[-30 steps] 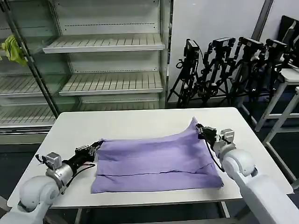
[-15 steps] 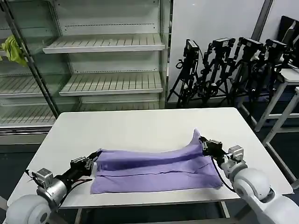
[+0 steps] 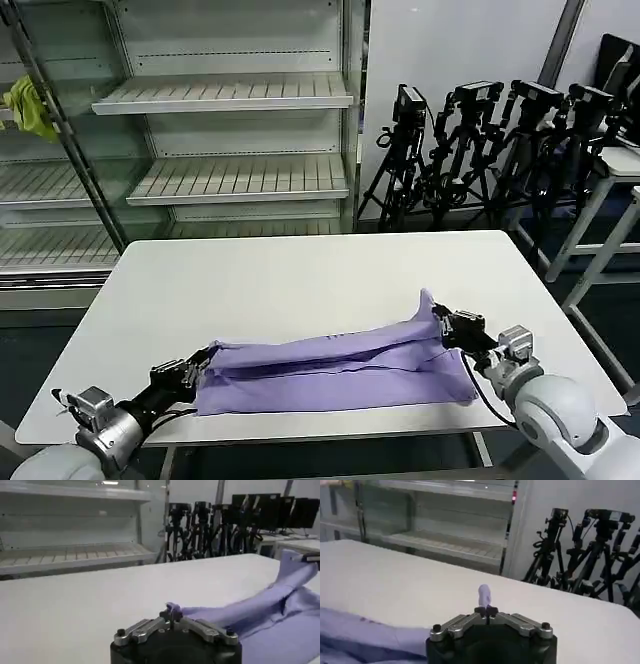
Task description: Fold and organize the clothes.
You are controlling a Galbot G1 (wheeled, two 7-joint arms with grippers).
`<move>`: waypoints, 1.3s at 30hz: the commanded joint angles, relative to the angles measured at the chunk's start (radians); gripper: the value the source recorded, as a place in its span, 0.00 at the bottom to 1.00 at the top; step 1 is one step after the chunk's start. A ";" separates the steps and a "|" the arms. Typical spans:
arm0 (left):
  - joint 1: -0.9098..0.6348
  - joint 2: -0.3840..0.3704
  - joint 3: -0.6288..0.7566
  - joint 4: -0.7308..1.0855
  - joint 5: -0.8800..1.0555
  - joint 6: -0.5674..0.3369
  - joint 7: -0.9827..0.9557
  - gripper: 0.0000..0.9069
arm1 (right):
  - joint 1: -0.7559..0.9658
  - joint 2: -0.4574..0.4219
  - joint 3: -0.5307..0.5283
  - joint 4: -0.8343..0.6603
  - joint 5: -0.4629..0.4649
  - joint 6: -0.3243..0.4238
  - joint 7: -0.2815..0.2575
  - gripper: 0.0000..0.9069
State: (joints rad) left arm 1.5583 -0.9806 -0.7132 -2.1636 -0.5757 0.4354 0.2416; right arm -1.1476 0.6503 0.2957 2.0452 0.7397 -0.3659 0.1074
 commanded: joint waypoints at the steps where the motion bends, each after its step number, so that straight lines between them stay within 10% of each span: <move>1: 0.031 -0.007 -0.007 -0.006 0.018 -0.001 0.004 0.08 | -0.036 -0.028 0.009 0.021 -0.005 0.002 0.000 0.00; 2: 0.031 -0.008 -0.006 -0.004 0.021 -0.001 0.004 0.32 | -0.043 -0.031 0.011 0.025 -0.010 0.002 0.000 0.10; 3: 0.031 -0.010 -0.006 -0.002 0.024 0.001 0.004 0.89 | -0.047 -0.033 0.013 0.027 -0.012 0.000 0.001 0.42; 4: 0.033 -0.011 -0.006 0.000 0.027 0.002 0.003 1.00 | -0.057 -0.037 0.017 0.034 -0.016 -0.004 0.002 0.96; 5: 0.036 -0.010 -0.006 0.001 0.035 0.003 0.004 1.00 | -0.064 -0.040 0.020 0.036 -0.022 -0.007 0.002 1.00; 39: 0.065 -0.109 -0.046 -0.009 -0.057 0.087 -0.098 1.00 | -0.099 -0.087 0.287 0.194 -0.016 0.050 0.050 1.00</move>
State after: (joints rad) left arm 1.6309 -1.0387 -0.7730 -2.1914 -0.5953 0.4951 0.1765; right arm -1.2692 0.5664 0.5393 2.2074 0.7184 -0.3244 0.1509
